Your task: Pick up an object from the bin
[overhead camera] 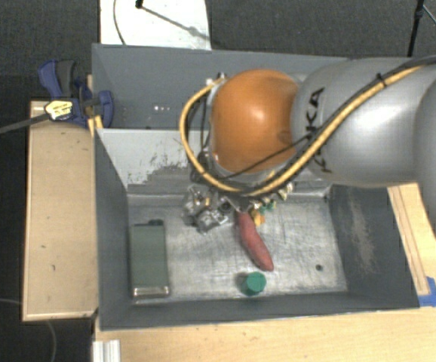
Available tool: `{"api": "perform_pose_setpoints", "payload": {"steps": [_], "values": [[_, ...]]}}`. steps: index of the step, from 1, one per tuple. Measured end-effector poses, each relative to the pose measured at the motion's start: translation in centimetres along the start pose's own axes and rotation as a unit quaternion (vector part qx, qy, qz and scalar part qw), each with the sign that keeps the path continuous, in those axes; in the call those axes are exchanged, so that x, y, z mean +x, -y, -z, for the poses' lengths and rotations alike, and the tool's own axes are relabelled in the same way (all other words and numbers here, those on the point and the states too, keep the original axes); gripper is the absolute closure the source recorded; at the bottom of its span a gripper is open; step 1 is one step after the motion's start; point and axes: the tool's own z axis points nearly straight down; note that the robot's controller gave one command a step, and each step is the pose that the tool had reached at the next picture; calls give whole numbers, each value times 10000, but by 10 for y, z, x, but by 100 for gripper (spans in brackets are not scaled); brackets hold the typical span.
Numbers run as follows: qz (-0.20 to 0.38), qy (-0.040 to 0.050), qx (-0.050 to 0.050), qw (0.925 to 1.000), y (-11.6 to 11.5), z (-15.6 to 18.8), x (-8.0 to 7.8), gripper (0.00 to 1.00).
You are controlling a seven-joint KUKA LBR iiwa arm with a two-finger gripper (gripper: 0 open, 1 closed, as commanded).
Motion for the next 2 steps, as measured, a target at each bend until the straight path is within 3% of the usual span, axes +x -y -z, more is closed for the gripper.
{"api": "perform_pose_setpoints", "payload": {"steps": [1,2], "values": [[58,-10,-7,10000,6,61,6,100],[251,6,1,9997,-13,131,-9,100]]}}
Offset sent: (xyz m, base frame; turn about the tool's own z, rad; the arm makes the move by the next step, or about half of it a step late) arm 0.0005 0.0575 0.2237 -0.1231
